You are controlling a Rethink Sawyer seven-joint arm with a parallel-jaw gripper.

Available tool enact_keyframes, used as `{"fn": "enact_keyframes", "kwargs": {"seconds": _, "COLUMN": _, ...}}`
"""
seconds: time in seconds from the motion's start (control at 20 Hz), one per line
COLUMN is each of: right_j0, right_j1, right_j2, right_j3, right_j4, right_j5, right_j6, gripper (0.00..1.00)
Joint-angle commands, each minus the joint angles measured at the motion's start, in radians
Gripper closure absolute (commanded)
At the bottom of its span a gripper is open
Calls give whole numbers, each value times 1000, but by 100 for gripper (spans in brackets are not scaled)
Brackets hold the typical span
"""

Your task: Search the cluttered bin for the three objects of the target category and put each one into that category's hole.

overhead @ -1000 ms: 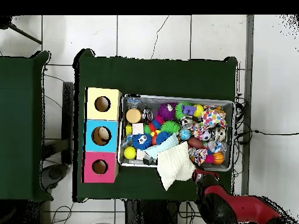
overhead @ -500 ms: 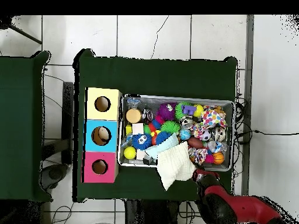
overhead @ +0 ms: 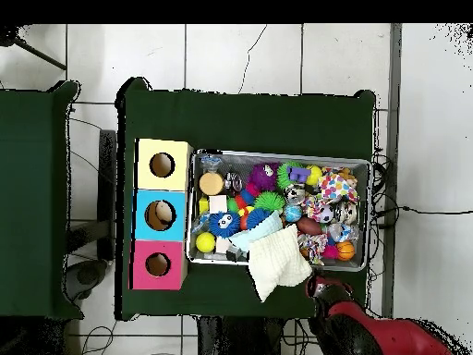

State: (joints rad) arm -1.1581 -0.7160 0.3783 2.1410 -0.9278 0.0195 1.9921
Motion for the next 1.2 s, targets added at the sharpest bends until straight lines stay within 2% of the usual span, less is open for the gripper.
{"fn": "enact_keyframes", "kwargs": {"seconds": 0.05, "right_j0": -68, "right_j1": -255, "right_j2": 226, "right_j3": 204, "right_j4": 196, "right_j5": 225, "right_j6": -98, "gripper": 100}}
{"fn": "enact_keyframes", "kwargs": {"seconds": 0.25, "right_j0": -102, "right_j1": -342, "right_j2": 291, "right_j3": 280, "right_j4": 284, "right_j5": 248, "right_j6": -98, "gripper": 100}}
{"fn": "enact_keyframes", "kwargs": {"seconds": 0.4, "right_j0": -126, "right_j1": -347, "right_j2": 320, "right_j3": 296, "right_j4": 291, "right_j5": 242, "right_j6": -101, "gripper": 100}}
{"fn": "enact_keyframes", "kwargs": {"seconds": 0.65, "right_j0": -113, "right_j1": -292, "right_j2": 277, "right_j3": 267, "right_j4": 216, "right_j5": 205, "right_j6": -67, "gripper": 100}}
{"fn": "enact_keyframes", "kwargs": {"seconds": 0.8, "right_j0": -67, "right_j1": -222, "right_j2": 199, "right_j3": 216, "right_j4": 125, "right_j5": 145, "right_j6": -24, "gripper": 100}}
{"fn": "enact_keyframes", "kwargs": {"seconds": 0.95, "right_j0": -58, "right_j1": -183, "right_j2": 160, "right_j3": 197, "right_j4": 67, "right_j5": 109, "right_j6": -9, "gripper": 100}}
{"fn": "enact_keyframes", "kwargs": {"seconds": 1.2, "right_j0": -46, "right_j1": -144, "right_j2": 124, "right_j3": 156, "right_j4": 11, "right_j5": 88, "right_j6": 14, "gripper": 100}}
